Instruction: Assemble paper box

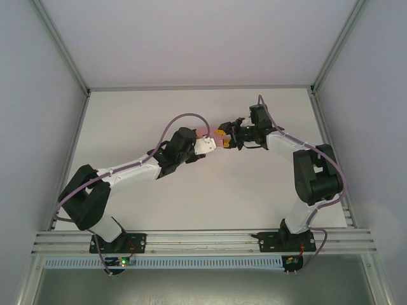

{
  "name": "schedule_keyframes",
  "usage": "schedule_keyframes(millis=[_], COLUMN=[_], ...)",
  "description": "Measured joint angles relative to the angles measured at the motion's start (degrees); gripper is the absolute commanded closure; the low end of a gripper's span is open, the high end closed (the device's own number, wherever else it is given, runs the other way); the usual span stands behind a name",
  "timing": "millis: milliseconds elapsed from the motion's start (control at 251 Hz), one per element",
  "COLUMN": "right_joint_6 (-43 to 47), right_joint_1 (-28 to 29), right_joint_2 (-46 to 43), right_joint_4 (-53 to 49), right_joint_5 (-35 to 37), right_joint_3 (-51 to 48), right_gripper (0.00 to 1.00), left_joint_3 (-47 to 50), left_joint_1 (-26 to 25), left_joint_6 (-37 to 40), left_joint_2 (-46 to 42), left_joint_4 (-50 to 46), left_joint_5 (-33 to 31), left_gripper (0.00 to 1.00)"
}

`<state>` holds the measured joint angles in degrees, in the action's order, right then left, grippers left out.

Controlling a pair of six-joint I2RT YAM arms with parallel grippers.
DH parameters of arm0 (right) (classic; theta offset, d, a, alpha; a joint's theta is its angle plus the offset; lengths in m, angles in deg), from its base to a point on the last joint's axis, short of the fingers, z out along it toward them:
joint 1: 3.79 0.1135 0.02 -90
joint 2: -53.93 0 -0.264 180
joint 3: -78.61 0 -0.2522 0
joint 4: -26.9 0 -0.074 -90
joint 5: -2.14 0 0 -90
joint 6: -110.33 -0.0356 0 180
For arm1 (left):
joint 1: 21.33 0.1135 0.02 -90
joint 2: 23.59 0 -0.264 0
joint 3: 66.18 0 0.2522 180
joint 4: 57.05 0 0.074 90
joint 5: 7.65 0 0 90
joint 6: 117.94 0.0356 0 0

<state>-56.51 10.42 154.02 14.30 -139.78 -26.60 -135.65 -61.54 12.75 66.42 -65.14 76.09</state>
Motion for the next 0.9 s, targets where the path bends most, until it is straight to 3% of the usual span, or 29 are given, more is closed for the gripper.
schedule_keyframes(millis=[48,307,335,355,407,658,902], right_joint_6=[-0.7,-3.5,-3.4,-3.2,-3.1,5.2,23.3], right_joint_1=[-0.1,-0.1,-0.1,-0.1,-0.1,-1.2,-5.1], right_joint_2=[0.0,-2.9,-3.4,-3.9,-4.8,-8.7,-20.8], right_joint_4=[0.8,5.2,5.6,5.8,6.4,1.4,-7.7], right_joint_5=[0.0,-1.2,-1.2,-1.1,-0.8,5.6,20.2], right_joint_3=[0.0,-1.9,-2.0,-2.1,-2.5,-3.7,-7.6], right_gripper=[0.52,0.28,0.22,0.1,0.02,0.02,0.02], left_joint_3=[-0.2,-0.8,-0.8,-0.8,-0.9,-2.8,-9.7], left_joint_1=[0.0,-0.2,-0.2,-0.2,-0.2,1.5,7.5], left_joint_6=[0.3,0.7,0.7,0.7,0.7,-0.6,-3.7], left_joint_2=[0.1,0.3,0.3,0.3,0.4,0.4,0.4], left_joint_4=[0.0,-0.1,-0.1,-0.1,-0.2,-5.4,-19.2], left_joint_5=[0.0,-0.2,-0.2,-0.3,-0.2,3.1,13.4], left_gripper=[0.48,0.59,0.59,0.6,0.62,0.63,0.65])
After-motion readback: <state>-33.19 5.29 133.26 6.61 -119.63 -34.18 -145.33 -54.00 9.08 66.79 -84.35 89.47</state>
